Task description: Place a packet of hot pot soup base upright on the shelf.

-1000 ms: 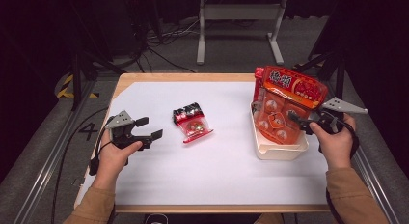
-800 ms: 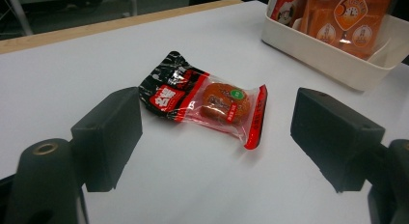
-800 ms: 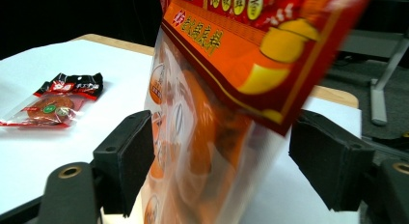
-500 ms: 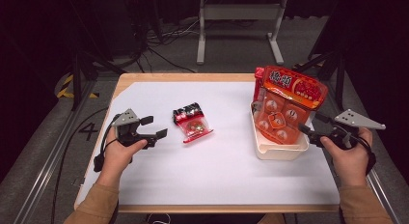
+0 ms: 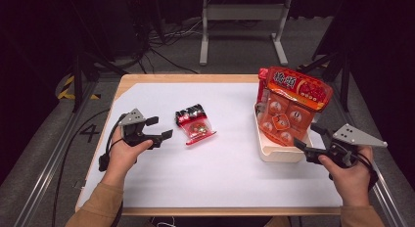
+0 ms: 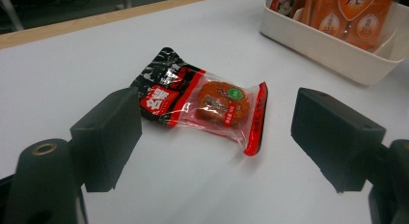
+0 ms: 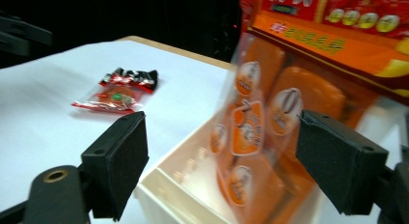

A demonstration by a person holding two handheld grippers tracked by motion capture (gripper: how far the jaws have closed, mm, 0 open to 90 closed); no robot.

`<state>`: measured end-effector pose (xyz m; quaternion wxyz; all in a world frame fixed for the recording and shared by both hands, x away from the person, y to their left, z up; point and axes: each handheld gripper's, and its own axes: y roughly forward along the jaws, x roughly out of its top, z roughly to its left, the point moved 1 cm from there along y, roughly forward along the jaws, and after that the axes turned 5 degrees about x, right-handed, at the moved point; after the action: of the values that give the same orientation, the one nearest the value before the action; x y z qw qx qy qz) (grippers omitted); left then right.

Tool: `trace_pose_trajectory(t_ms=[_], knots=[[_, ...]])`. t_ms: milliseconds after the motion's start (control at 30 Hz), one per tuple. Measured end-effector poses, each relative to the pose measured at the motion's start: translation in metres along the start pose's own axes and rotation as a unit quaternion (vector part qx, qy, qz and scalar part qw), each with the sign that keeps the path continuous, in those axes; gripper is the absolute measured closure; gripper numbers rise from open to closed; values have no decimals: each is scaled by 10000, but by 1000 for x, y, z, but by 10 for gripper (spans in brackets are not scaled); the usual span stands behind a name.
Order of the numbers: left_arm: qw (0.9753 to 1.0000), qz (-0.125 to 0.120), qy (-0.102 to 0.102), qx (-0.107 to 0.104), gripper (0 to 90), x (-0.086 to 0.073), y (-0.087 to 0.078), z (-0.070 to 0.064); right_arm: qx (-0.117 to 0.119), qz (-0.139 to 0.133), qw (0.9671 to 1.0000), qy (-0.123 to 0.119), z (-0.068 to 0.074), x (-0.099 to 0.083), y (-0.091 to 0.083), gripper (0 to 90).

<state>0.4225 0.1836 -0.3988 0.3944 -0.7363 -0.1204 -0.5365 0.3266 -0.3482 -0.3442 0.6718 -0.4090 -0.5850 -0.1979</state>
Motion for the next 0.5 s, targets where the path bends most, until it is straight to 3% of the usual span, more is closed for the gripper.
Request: trace_pose_trajectory(t_ms=[167,400,500], knots=[[10000,44,-3,16,192,-1,0,1,300,-243,9992,111,13,-2,2,196],[10000,58,-17,23,192,-3,2,3,705,-209,9973,70,30,-7,11,196],[10000,61,-8,36,192,-3,3,4,812,-149,9966,-56,37,-8,15,197]])
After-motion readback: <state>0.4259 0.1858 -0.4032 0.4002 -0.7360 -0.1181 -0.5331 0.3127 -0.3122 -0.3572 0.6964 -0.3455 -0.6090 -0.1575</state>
